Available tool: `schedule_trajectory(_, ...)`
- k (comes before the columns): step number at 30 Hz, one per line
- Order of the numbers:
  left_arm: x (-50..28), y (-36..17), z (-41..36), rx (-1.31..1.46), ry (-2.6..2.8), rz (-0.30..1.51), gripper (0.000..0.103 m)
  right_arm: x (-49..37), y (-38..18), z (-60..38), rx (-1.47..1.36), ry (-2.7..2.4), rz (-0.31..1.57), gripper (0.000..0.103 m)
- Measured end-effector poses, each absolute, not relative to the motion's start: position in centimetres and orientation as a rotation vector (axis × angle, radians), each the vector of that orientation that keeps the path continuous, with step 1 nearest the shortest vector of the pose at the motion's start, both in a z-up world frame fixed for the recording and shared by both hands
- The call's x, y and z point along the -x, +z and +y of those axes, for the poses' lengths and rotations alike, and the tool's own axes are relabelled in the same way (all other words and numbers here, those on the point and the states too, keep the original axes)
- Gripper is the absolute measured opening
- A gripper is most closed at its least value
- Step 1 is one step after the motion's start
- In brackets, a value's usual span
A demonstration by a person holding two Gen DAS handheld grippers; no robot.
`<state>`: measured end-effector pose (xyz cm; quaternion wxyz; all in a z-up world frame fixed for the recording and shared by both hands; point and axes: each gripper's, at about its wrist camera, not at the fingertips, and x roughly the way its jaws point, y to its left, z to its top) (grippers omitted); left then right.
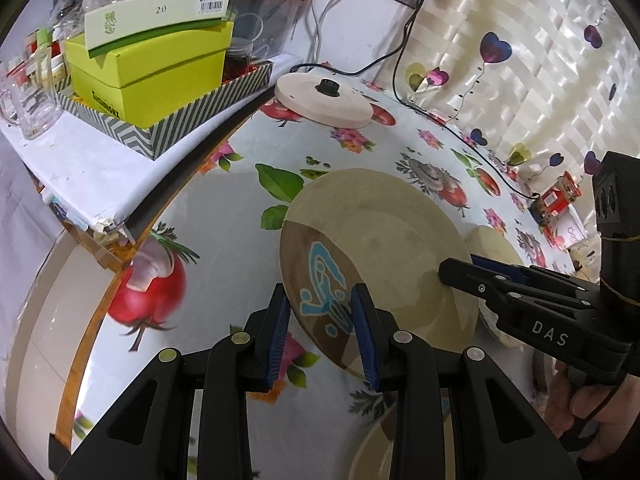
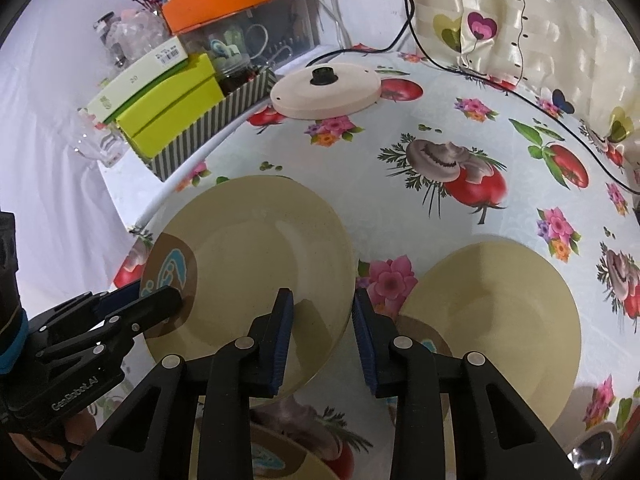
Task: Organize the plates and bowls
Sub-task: 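Lift the beige plate off the cloth with the left tool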
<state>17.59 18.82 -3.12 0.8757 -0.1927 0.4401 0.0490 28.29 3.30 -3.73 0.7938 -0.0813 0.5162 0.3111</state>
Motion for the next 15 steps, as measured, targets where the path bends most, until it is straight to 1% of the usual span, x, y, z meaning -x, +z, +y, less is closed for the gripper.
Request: schedule_trajectory(15, -12.7, -1.6, 15.2, 0.373, 0.073, 0.912, 0.033, -23.4, -2.8, -0.5, 0.134, 0.657, 1.133, 0.029)
